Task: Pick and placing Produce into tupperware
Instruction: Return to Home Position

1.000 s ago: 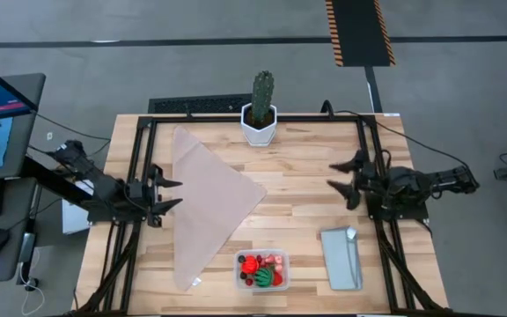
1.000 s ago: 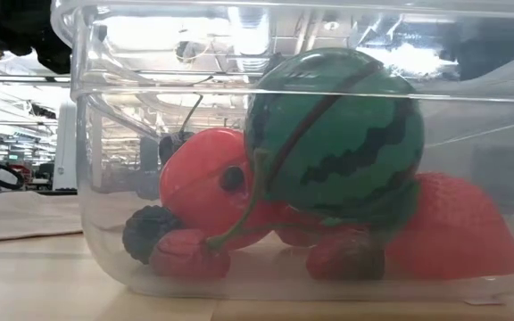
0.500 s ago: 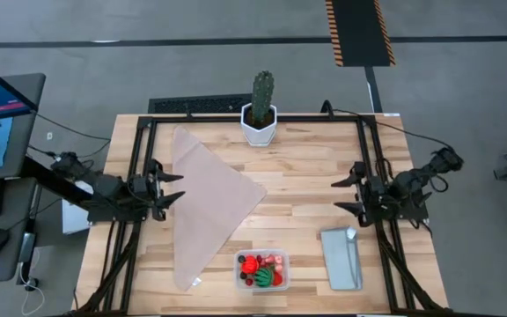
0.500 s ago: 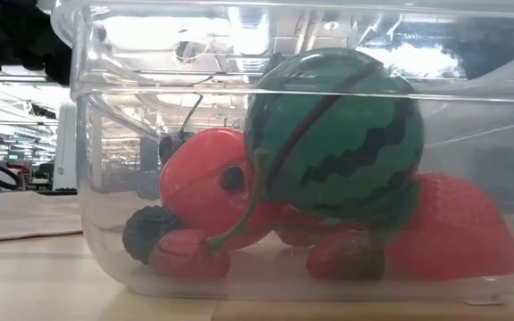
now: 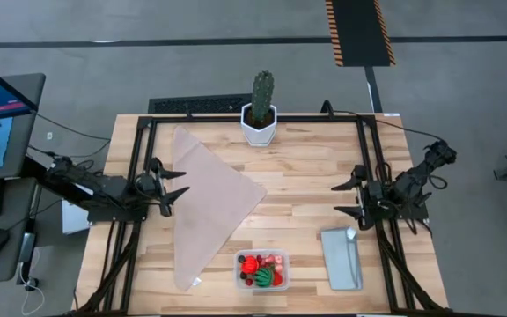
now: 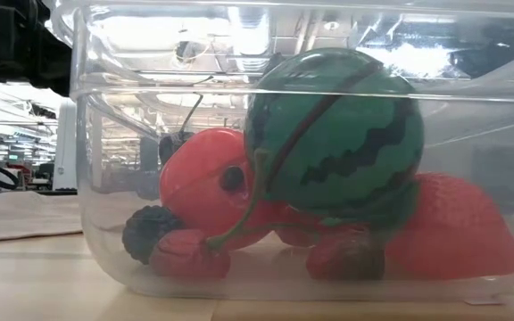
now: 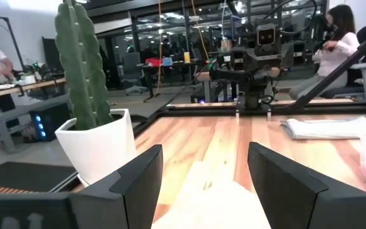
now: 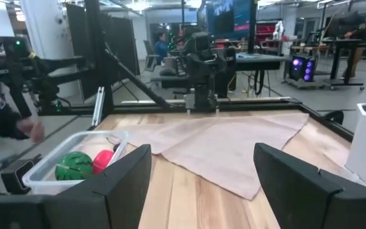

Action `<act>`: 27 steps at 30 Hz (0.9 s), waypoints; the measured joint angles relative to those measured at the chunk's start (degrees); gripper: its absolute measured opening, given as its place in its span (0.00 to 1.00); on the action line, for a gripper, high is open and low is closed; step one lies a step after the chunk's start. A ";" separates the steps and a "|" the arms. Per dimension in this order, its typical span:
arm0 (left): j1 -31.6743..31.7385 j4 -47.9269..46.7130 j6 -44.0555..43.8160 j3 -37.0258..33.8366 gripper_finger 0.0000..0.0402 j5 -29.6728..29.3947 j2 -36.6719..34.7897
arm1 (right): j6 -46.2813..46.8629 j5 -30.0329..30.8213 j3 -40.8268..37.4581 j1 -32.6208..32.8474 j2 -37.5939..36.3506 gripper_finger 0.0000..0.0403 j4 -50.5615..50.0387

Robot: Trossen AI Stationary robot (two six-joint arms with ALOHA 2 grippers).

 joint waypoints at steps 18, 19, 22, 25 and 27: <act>0.00 -0.35 -0.48 0.04 0.55 -0.14 -0.01 | 0.00 -0.04 0.00 -0.07 0.00 0.75 -0.88; 0.00 -0.35 -0.49 0.04 0.55 -0.14 -0.01 | 0.01 -0.04 0.00 -0.07 0.00 0.75 -0.89; 0.00 -0.39 -0.51 0.04 0.55 -0.16 -0.01 | 0.00 -0.04 0.00 -0.07 0.00 0.75 -0.90; 0.00 -0.42 -0.54 0.04 0.55 -0.16 -0.01 | 0.02 -0.07 0.00 -0.07 0.00 0.75 -0.90; 0.00 -0.44 -0.54 0.07 0.55 -0.16 -0.01 | 0.00 -0.07 0.00 -0.07 0.00 0.75 -0.90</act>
